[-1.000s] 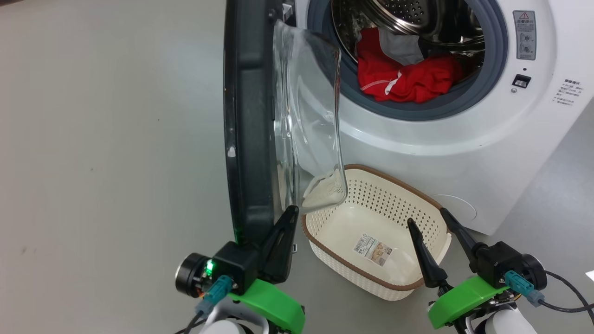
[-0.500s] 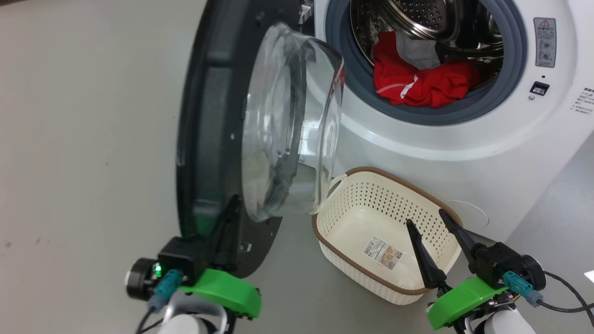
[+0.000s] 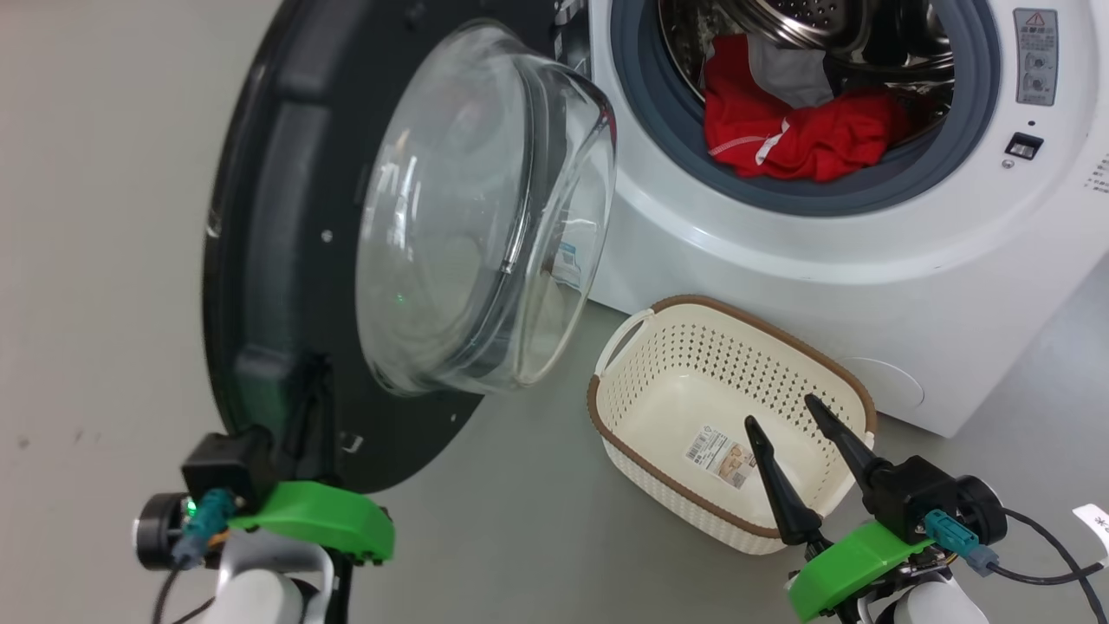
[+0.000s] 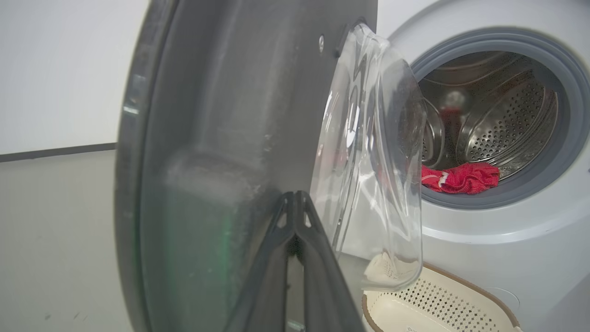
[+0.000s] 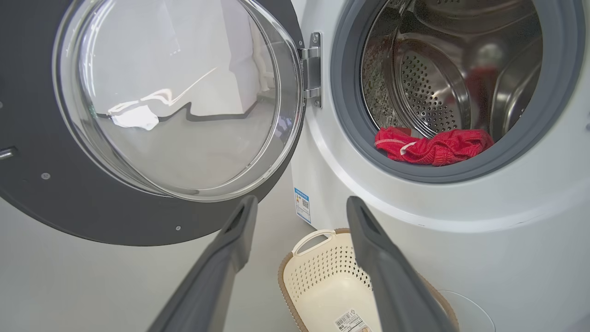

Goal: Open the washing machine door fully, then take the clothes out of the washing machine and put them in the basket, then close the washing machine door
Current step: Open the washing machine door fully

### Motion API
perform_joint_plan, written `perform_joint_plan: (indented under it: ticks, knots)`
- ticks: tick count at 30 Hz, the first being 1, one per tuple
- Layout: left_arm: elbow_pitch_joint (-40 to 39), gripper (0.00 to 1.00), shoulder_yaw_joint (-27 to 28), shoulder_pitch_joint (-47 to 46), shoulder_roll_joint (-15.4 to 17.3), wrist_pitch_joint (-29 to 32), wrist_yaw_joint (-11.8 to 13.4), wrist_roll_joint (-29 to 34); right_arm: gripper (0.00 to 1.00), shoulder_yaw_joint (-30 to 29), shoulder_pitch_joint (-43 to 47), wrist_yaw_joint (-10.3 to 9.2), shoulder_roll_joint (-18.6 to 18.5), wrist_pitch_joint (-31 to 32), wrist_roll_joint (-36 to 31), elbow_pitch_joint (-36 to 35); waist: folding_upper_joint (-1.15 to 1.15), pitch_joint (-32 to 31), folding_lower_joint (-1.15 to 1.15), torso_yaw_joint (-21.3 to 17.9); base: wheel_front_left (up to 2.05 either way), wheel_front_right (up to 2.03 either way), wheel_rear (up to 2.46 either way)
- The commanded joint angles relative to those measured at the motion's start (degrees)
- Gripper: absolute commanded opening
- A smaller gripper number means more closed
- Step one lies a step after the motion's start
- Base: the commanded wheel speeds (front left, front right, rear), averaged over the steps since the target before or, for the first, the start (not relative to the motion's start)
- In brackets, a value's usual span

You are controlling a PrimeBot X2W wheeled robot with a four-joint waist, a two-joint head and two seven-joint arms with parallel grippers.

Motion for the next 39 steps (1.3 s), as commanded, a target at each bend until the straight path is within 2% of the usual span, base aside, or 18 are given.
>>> perform_joint_plan:
  ticks: [1, 15, 22, 29, 39]
  knots:
    - [-0.18, 0.00, 3.77, -2.77, 2.33, -0.64, 1.08, -1.01, 1.00, 1.34, -2.61, 0.28, 0.16, -0.37, -0.77, -1.33, 0.00, 0.42, 0.00, 0.02, 0.00, 0.00, 0.00]
    - [6.27, 0.00, 9.05, -8.79, 3.04, -2.84, 0.52, -3.56, 1.00, 1.85, -4.67, 0.28, -0.52, -0.37, -3.55, -1.42, 0.00, 5.07, 0.00, -0.85, 0.00, 0.00, 0.00]
    - [10.58, 0.00, 12.67, -12.11, 3.08, -3.37, -0.77, -4.42, 1.00, 3.15, -5.24, 0.28, -1.47, 0.34, -4.24, -1.93, 0.00, 6.90, 0.00, -0.94, 0.00, 0.00, 0.00]
    - [13.10, 0.00, 16.86, -15.12, 3.21, -3.42, -2.55, -2.41, 1.00, 4.22, -5.76, 0.28, -2.20, 1.11, -4.13, -2.90, 0.00, 8.34, 0.00, -1.05, 0.00, 0.00, 0.00]
    - [14.89, 0.00, 24.18, -16.85, 1.60, -3.43, -4.28, 1.81, 1.00, 5.34, -6.34, 0.28, -3.41, 2.12, -3.70, -4.31, 0.00, 10.03, 0.00, -2.12, 0.00, 0.00, 0.00]
